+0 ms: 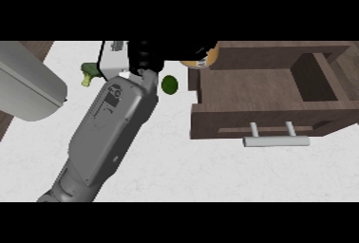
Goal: Pick up the can, place it into the drawer and close the drawer
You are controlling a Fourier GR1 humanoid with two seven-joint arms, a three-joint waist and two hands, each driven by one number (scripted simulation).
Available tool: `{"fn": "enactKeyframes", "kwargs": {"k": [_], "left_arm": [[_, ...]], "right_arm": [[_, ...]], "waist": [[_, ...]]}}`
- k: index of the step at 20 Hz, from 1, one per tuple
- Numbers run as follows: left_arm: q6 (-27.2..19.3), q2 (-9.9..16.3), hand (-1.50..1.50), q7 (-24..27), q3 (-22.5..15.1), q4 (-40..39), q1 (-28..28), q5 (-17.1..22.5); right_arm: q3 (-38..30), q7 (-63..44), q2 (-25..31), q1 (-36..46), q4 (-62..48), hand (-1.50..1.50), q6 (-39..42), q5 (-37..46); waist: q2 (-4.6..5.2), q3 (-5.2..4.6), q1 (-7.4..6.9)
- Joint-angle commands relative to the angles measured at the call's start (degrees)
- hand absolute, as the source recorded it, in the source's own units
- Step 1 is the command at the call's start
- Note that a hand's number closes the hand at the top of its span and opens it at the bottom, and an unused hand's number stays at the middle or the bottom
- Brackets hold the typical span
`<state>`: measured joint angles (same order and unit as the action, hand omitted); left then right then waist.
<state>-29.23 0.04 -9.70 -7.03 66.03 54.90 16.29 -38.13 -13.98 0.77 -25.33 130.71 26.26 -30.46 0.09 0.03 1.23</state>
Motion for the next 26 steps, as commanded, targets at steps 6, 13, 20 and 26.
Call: {"fn": "enactKeyframes", "kwargs": {"k": [6, 13, 20, 26], "left_arm": [[-4.1, 0.0, 1.50, 1.8, -1.4, -12.9, 12.6, 4.7], [-8.0, 0.0, 1.50, 5.8, -7.4, -22.9, 20.5, 13.3], [-8.9, 0.0, 1.50, 10.0, -12.4, -28.3, 23.1, 20.7], [-11.2, 0.0, 1.50, 11.4, -16.5, -32.7, 26.4, 26.3]], "right_arm": [[2.0, 2.6, -0.7, -2.0, 0.3, -1.50, -0.6, 1.3], [1.4, -0.4, 1.2, 3.4, -0.8, -1.50, -1.6, 0.7], [1.3, -3.6, 0.9, 2.5, 3.4, -1.50, -2.7, -0.2], [1.2, -3.4, 2.4, 4.8, 0.9, -1.50, -2.2, 0.1]], "waist": [[0.04, 0.01, 0.36], [0.36, 0.05, 1.67], [0.51, 0.04, 2.48], [0.67, 0.08, 2.95]]}}
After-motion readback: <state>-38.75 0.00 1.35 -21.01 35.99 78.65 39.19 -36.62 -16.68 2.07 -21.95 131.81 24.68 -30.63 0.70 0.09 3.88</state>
